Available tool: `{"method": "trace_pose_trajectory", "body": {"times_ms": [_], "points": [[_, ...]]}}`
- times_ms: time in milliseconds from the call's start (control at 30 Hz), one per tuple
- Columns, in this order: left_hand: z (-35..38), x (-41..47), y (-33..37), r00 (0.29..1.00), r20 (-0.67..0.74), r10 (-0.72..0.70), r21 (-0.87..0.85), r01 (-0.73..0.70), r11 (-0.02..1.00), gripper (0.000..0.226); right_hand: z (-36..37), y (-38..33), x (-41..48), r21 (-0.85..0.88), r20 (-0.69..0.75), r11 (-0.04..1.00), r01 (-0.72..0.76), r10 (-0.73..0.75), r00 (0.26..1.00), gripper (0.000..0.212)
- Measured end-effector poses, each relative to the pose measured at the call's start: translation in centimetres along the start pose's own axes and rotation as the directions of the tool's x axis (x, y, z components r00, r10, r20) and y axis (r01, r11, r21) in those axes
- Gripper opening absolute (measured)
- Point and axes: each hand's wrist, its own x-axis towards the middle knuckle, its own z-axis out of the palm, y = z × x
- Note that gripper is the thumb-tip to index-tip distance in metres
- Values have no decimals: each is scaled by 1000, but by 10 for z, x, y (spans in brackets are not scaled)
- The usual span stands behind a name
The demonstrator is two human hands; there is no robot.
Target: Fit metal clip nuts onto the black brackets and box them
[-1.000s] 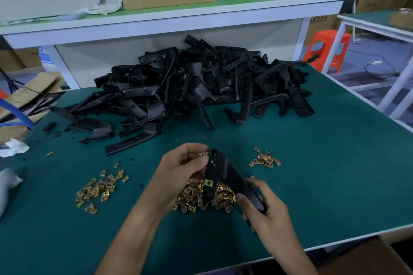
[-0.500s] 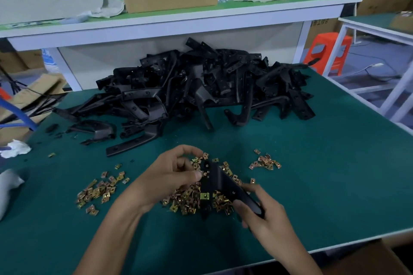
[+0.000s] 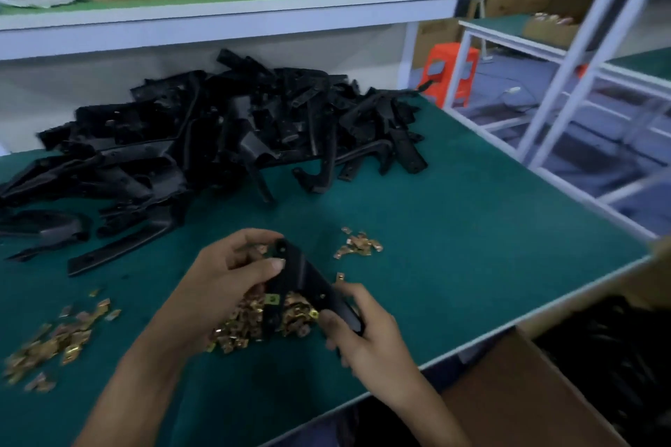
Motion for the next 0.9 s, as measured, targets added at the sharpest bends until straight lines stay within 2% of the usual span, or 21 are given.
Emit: {"method": "trace_pose_trajectory", "body": {"times_ms": [67,200,367,433,500,533,567,600,667,733,800,900], "points": [[15,1,0,999,26,26,7,-26,1000,25,-8,5,-17,-38,-56,999,-26,24,998,27],[61,0,-2,984,173,40,26,-46,999,38,-43,9,-70,-60,-176,984,-167,154,972,32],[137,-7,2,905,417,87,105,-143,984,27,-77,8,-148,52,-464,975,-217,216,859,24],[154,-14,2,883,457,107,103,-172,980,31,-99,7,-167,219,-619,953,-208,300,725,11],[159,-18,2,883,451,128,105,-196,975,27,-131,8,-181,348,-781,920,-179,390,488,11],[158,-18,1,884,449,127,114,-198,973,22,-147,8,-186,403,-824,904,-140,425,374,9],[156,-19,-1,884,451,119,139,-202,970,22,-162,6,-190,464,-835,882,-79,465,293,9],[153,-20,-3,886,451,111,157,-201,967,23,-175,6,-191,516,-826,856,-22,504,252,17],[145,-20,-6,899,427,95,191,-193,962,25,-189,6,-189,573,-799,820,9,556,227,40],[134,-21,-9,926,363,106,201,-189,961,26,-193,4,-177,565,-791,824,-46,557,252,45],[121,-22,-15,959,266,102,232,-166,958,29,-190,0,-153,499,-800,860,-101,503,326,31],[99,-23,-29,993,90,79,391,-109,914,24,-176,-5,-93,345,-787,929,-134,365,498,14]]}}
